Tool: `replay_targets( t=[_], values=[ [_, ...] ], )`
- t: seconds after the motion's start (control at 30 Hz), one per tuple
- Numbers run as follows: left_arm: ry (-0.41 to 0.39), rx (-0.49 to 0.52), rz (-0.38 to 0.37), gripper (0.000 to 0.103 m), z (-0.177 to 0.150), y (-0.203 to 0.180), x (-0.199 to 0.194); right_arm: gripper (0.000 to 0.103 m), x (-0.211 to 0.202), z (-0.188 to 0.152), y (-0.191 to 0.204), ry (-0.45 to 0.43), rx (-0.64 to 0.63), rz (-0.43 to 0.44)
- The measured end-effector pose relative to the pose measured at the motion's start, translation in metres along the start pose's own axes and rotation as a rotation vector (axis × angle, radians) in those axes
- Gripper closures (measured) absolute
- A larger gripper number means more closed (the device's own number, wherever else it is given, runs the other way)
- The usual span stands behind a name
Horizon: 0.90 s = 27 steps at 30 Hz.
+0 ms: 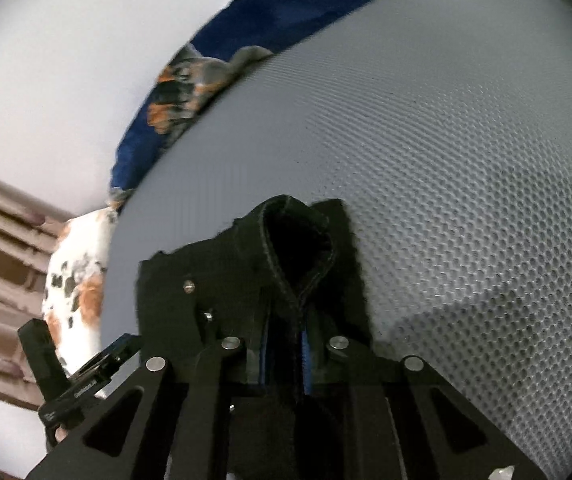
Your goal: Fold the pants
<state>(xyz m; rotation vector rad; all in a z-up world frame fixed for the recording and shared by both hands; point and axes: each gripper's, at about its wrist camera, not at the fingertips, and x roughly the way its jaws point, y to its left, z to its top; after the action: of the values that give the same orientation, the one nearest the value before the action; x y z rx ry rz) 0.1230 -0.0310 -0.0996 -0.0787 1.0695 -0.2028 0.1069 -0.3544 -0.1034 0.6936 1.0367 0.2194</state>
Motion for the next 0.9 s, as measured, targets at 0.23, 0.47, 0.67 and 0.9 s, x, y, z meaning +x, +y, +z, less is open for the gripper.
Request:
replay_targets(
  t=[0.23,0.47,0.67,0.9],
  values=[
    [0.019,0.046,0.044,0.032,-0.005,-0.008,0.015,0.079,0.003,-0.003,0.004,0.005,-0.023,-0.057],
    [0.018,0.050,0.050,0.032,-0.010,-0.008,0.012,0.078,-0.011,-0.018,0.018,0.003,-0.111,-0.145],
    [0.024,0.063,0.046,0.032,-0.021,-0.010,0.005,0.076,-0.028,-0.037,0.029,-0.016,-0.156,-0.207],
    [0.037,0.051,0.013,0.032,-0.036,-0.008,-0.005,0.076,-0.045,-0.054,0.029,-0.020,-0.159,-0.207]
  ],
)
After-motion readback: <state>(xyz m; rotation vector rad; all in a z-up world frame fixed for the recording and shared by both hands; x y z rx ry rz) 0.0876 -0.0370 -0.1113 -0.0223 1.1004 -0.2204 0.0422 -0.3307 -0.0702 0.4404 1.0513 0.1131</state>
